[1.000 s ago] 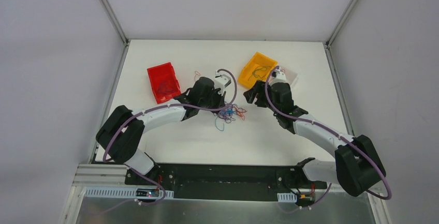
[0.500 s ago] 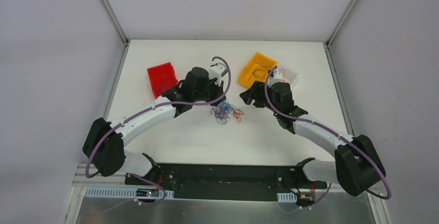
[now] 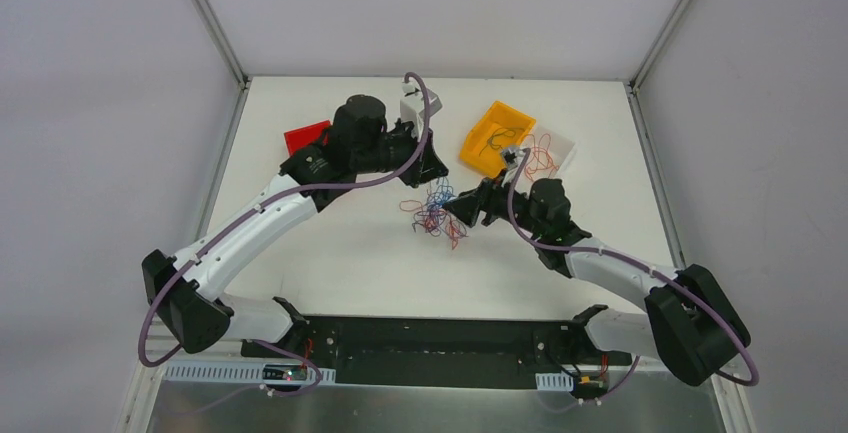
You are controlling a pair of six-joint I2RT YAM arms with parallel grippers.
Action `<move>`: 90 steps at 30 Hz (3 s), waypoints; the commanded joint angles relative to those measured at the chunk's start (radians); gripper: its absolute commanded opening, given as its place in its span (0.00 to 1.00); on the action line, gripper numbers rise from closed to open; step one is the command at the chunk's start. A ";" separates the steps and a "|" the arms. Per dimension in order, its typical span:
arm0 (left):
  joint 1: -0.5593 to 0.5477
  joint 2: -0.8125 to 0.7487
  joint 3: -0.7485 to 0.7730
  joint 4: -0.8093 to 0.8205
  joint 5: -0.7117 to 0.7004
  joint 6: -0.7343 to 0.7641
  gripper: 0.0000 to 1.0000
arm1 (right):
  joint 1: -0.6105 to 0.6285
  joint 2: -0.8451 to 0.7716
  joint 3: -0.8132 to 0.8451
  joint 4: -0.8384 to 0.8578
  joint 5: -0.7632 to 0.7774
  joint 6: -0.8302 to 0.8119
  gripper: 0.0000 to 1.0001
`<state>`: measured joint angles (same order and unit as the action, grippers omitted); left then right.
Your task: Untangle the cables
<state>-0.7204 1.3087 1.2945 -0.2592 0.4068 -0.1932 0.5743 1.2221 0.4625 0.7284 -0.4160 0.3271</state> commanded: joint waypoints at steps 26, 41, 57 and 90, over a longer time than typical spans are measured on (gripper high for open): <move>-0.004 -0.156 0.297 -0.057 -0.267 0.098 0.00 | 0.050 0.020 -0.026 -0.150 0.304 0.165 0.28; -0.004 -0.293 0.106 -0.052 -0.600 0.232 0.00 | -0.056 -0.256 -0.089 -0.617 0.616 0.259 0.30; -0.004 -0.217 0.099 -0.039 -0.326 0.197 0.00 | -0.055 -0.325 0.082 -0.575 0.318 0.005 0.85; -0.004 -0.126 0.258 0.064 -0.057 0.062 0.00 | 0.033 0.069 0.229 -0.042 0.052 -0.001 0.03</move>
<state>-0.7204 1.1984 1.5227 -0.2523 0.3321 -0.1089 0.6014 1.3029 0.6933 0.5446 -0.3508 0.2642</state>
